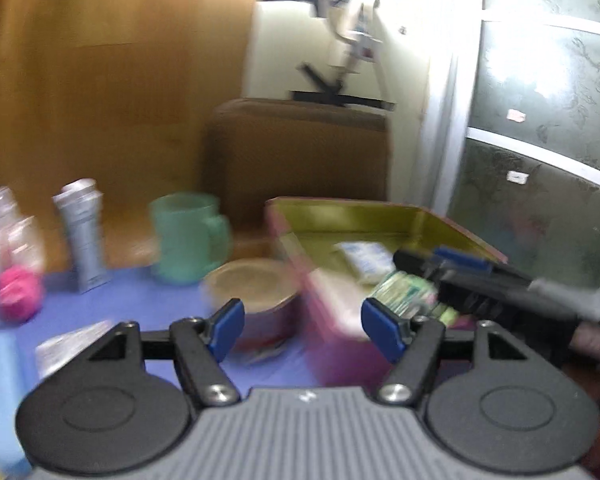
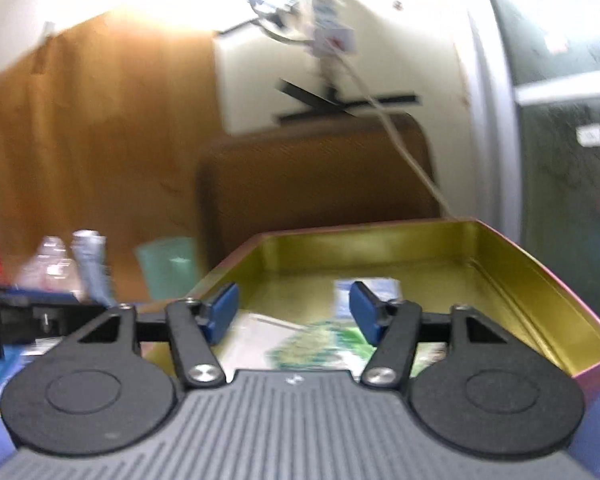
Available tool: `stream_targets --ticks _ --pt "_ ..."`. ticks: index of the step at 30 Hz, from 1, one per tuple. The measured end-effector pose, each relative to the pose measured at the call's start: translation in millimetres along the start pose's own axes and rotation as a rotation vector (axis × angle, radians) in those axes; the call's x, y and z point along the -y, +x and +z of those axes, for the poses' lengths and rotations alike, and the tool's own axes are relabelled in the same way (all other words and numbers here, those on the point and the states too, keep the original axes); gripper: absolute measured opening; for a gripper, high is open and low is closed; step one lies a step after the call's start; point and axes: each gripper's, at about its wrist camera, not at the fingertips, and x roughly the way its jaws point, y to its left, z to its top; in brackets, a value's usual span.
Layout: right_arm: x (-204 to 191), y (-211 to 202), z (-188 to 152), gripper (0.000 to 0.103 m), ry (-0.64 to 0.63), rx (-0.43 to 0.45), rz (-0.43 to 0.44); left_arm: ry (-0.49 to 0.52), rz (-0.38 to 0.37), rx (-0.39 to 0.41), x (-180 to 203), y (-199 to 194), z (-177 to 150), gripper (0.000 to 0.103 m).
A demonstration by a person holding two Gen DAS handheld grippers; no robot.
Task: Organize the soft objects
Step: 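Carry the white packet into the pink tin and open the right tool, then grasp the pink fuzzy sock with the right tool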
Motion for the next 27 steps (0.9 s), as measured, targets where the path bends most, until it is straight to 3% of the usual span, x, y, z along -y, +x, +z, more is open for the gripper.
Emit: stream_targets --ticks 2,6,13,15,19,24,27 --pt "-22.3 -6.3 0.5 0.052 -0.017 -0.020 0.104 -0.023 0.047 -0.012 -23.9 -20.6 -17.2 0.067" --pt "-82.8 8.6 -5.0 0.052 -0.089 -0.159 0.368 -0.104 0.143 -0.045 -75.3 -56.0 -51.5 0.067" --pt "-189.9 54.6 -28.6 0.057 -0.136 -0.381 0.601 -0.360 0.251 0.015 -163.6 -109.8 -67.5 0.067" --pt "-211.4 63.9 -35.8 0.066 -0.142 -0.413 0.627 -0.437 0.274 0.023 -187.7 -118.3 -68.1 0.067" --pt "-247.5 66.5 -49.2 0.066 -0.183 -0.446 0.645 -0.518 0.326 0.002 -216.8 -119.5 -72.2 0.066" --pt "-268.4 70.5 -66.6 0.068 -0.269 -0.479 0.594 -0.520 0.348 -0.026 -219.4 -110.7 -79.4 0.066" --pt "-264.7 71.2 -67.9 0.065 -0.259 -0.482 0.593 -0.503 0.377 -0.039 -219.2 -104.7 -83.6 0.067"
